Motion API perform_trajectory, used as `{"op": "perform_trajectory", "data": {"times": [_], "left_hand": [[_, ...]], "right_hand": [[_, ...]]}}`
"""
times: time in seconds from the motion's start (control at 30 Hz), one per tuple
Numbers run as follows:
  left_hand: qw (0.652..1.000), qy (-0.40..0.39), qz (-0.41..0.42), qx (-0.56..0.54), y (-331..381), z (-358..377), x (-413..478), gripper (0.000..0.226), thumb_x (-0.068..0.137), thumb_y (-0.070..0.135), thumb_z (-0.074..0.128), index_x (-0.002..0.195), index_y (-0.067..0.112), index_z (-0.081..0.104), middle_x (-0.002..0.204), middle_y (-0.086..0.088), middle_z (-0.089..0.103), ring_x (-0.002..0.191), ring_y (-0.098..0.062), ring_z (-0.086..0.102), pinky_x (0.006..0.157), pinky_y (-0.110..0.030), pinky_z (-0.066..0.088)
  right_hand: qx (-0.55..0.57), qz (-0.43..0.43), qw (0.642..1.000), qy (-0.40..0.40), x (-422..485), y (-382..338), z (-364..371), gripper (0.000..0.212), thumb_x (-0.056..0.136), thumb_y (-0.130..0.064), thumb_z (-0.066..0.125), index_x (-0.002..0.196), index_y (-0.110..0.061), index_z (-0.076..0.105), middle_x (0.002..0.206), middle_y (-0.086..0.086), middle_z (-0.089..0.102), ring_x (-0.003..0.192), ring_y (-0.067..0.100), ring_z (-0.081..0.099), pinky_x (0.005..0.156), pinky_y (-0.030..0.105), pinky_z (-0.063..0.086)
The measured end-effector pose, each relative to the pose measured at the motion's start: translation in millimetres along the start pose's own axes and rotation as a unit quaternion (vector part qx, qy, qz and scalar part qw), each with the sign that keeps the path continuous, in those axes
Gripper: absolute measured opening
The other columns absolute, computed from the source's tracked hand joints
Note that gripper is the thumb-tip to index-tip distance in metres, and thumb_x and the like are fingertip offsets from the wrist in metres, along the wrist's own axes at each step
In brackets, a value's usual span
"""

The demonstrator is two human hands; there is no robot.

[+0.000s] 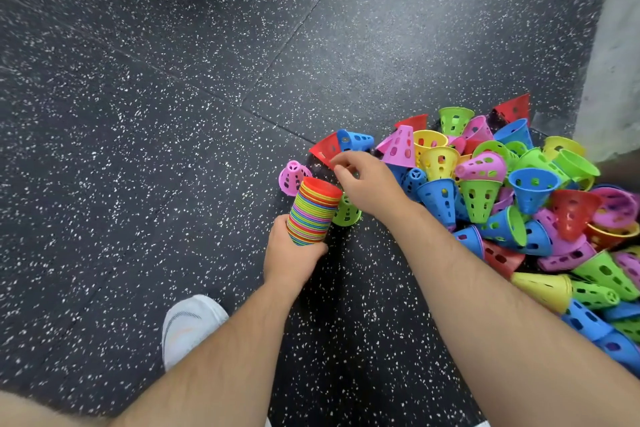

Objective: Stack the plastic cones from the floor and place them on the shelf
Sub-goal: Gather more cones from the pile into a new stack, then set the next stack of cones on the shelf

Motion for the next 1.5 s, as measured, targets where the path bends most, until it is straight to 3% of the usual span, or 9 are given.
{"op": "perform_trajectory", "data": {"times": [0.13, 0.3, 0.4, 0.53, 0.9, 1.1, 1.23, 1.37, 1.5], "left_hand": [[1.000, -0.002, 0.001, -0.021, 6.0, 0.8, 5.9, 0.058, 0.063, 0.023, 0.087, 0.107, 0.032, 0.051, 0.096, 0.006, 0.067, 0.080, -0.012, 0.066, 0.070, -0.029, 0.050], [0.999, -0.006, -0.005, -0.032, 6.5, 3.0, 13.7, 0.058, 0.062, 0.023, 0.087, 0.107, 0.034, 0.053, 0.093, 0.008, 0.069, 0.079, -0.011, 0.067, 0.071, -0.031, 0.052], [0.999, -0.005, -0.010, -0.037, 6.4, 2.4, 18.0, 0.056, 0.061, 0.023, 0.087, 0.104, 0.034, 0.052, 0.092, 0.008, 0.069, 0.078, -0.012, 0.067, 0.074, -0.034, 0.055], [0.999, -0.007, -0.010, -0.042, 10.5, 0.1, 20.7, 0.053, 0.064, 0.021, 0.087, 0.103, 0.032, 0.053, 0.090, 0.009, 0.068, 0.077, -0.010, 0.066, 0.067, -0.029, 0.049], [0.999, -0.020, 0.030, -0.021, 24.0, 1.4, 11.2, 0.057, 0.062, 0.023, 0.087, 0.108, 0.033, 0.053, 0.096, 0.008, 0.068, 0.082, -0.010, 0.066, 0.068, -0.029, 0.048], [0.998, -0.017, 0.058, -0.012, 28.4, -4.1, -3.6, 0.057, 0.062, 0.024, 0.088, 0.107, 0.031, 0.053, 0.097, 0.007, 0.068, 0.084, -0.013, 0.066, 0.068, -0.028, 0.043], [0.997, -0.013, 0.075, -0.021, 31.6, -7.1, -13.6, 0.060, 0.061, 0.023, 0.090, 0.109, 0.029, 0.055, 0.098, 0.005, 0.070, 0.087, -0.016, 0.068, 0.073, -0.031, 0.047], [0.992, -0.024, 0.110, -0.048, 60.3, -3.7, -28.9, 0.055, 0.060, 0.024, 0.090, 0.105, 0.028, 0.058, 0.090, 0.007, 0.071, 0.080, -0.013, 0.069, 0.071, -0.030, 0.051], [0.982, -0.054, 0.157, -0.095, 112.2, 14.4, -52.6, 0.053, 0.058, 0.024, 0.088, 0.100, 0.028, 0.056, 0.087, 0.006, 0.073, 0.080, -0.019, 0.072, 0.073, -0.035, 0.056]], "right_hand": [[-0.189, -0.062, 0.980, -0.002, 39.3, 7.4, 7.8, 0.041, 0.099, -0.015, 0.048, 0.138, -0.026, 0.056, 0.142, -0.005, 0.054, 0.127, 0.028, 0.043, 0.107, 0.044, 0.039], [-0.327, -0.061, 0.943, -0.032, 71.5, 1.6, 14.5, 0.052, 0.102, -0.017, 0.045, 0.150, -0.034, 0.039, 0.159, -0.007, 0.033, 0.145, 0.031, 0.023, 0.113, 0.045, 0.024], [-0.365, -0.052, 0.928, -0.048, 84.6, 1.1, 18.3, 0.047, 0.101, -0.021, 0.048, 0.147, -0.033, 0.044, 0.158, -0.004, 0.034, 0.147, 0.033, 0.018, 0.116, 0.047, 0.018], [-0.419, -0.060, 0.906, -0.015, 93.0, -1.9, 21.5, 0.026, 0.098, -0.032, 0.053, 0.121, -0.032, 0.065, 0.131, -0.001, 0.058, 0.133, 0.028, 0.035, 0.109, 0.045, 0.022], [-0.038, -0.074, 0.992, 0.099, 36.3, -1.3, -17.9, 0.014, 0.099, -0.016, 0.055, 0.105, -0.018, 0.067, 0.104, -0.001, 0.066, 0.101, 0.013, 0.054, 0.090, 0.030, 0.042], [0.019, -0.077, 0.979, 0.190, -7.4, -6.6, -37.9, 0.012, 0.098, -0.016, 0.058, 0.105, -0.016, 0.068, 0.104, -0.003, 0.068, 0.100, 0.012, 0.059, 0.089, 0.024, 0.044], [0.029, -0.051, 0.994, 0.093, -39.8, -22.2, -42.3, 0.008, 0.098, -0.026, 0.059, 0.099, -0.024, 0.067, 0.087, -0.009, 0.068, 0.081, 0.003, 0.059, 0.075, 0.023, 0.046], [0.038, -0.011, 0.998, 0.043, -71.3, -26.5, -53.2, 0.020, 0.096, -0.034, 0.058, 0.115, -0.031, 0.064, 0.105, -0.010, 0.070, 0.097, 0.005, 0.063, 0.084, 0.022, 0.049], [-0.011, -0.046, 0.996, 0.076, -98.8, -40.6, -104.2, 0.051, 0.084, -0.015, 0.059, 0.134, -0.028, 0.055, 0.123, -0.006, 0.064, 0.108, 0.007, 0.056, 0.099, 0.025, 0.044]]}}
Point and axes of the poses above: each hand's wrist, its own x-axis towards the middle knuckle, its own z-axis out of the palm, y = z × x, the point moved 2 cm from there along x, towards the middle knuckle
